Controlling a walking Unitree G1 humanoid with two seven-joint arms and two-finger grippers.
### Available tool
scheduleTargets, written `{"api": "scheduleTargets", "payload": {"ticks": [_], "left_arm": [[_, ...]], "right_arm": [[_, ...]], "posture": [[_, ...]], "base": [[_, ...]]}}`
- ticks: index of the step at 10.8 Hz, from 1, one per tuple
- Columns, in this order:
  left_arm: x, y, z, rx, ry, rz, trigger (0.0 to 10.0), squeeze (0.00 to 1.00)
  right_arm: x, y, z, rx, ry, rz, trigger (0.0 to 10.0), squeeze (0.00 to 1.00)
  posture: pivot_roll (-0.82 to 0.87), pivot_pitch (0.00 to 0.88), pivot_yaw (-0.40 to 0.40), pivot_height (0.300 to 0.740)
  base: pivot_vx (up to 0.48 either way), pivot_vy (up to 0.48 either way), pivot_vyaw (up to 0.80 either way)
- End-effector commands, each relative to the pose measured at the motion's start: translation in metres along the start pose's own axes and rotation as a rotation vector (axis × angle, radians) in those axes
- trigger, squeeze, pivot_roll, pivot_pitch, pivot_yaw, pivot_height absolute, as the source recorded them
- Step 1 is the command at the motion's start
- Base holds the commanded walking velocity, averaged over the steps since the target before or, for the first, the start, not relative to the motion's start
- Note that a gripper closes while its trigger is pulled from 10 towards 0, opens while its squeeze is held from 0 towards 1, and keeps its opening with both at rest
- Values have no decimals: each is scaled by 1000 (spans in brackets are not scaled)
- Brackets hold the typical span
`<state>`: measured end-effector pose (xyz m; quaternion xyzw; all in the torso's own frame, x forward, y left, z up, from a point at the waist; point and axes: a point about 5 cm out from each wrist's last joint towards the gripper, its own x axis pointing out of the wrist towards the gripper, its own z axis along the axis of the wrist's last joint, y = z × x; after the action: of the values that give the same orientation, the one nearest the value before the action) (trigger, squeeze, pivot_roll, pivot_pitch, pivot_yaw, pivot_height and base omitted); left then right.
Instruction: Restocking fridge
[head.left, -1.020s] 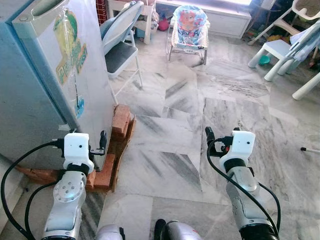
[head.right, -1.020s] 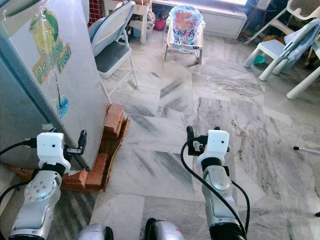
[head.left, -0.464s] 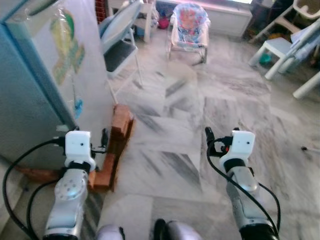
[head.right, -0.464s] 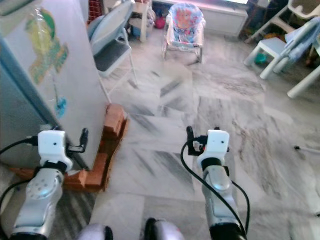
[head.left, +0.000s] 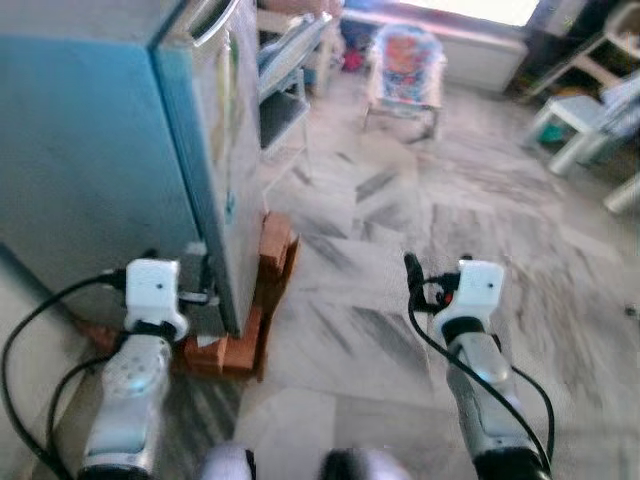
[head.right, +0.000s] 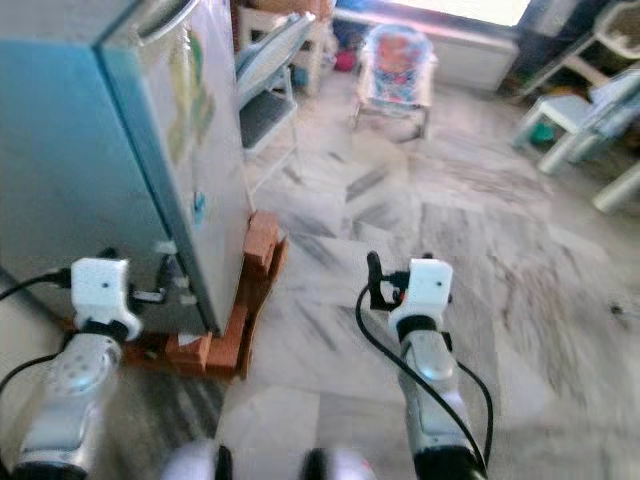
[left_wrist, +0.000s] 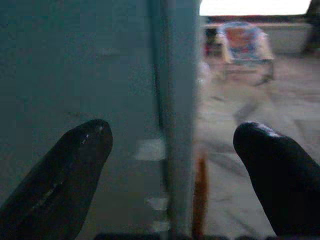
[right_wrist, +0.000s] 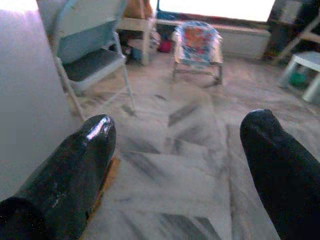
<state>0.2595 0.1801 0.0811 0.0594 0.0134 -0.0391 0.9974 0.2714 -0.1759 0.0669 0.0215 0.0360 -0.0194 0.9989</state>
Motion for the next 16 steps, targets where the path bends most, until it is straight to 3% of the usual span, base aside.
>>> {"api": "scheduleTargets", "payload": {"ticks": [1,3,9,12,16], "left_arm": [[0,-7,2,5,-6,-47,10000,0],[-1,-12,3,-7,-17,-89,10000,0],[-1,-16,5,-32,-30,-122,10000,0],[9,0,-1,-75,8,3,10000,0],[15,3,-3,-59,28,7,10000,0]], "right_arm": [[0,-2,2,-2,-11,-8,10000,0],[1,-2,3,12,-11,-7,10000,0],[3,-3,4,4,-15,-6,10000,0],[3,-1,7,-18,-24,15,10000,0],[-1,-1,4,-27,-11,21,10000,0]], "posture": [[123,96,-88,740],[123,94,-91,740],[119,95,-93,740],[104,109,-102,740],[96,115,-96,740]], "base": [[0,0,0],[0,0,0],[139,0,-627],[0,0,0],[0,0,0]]}}
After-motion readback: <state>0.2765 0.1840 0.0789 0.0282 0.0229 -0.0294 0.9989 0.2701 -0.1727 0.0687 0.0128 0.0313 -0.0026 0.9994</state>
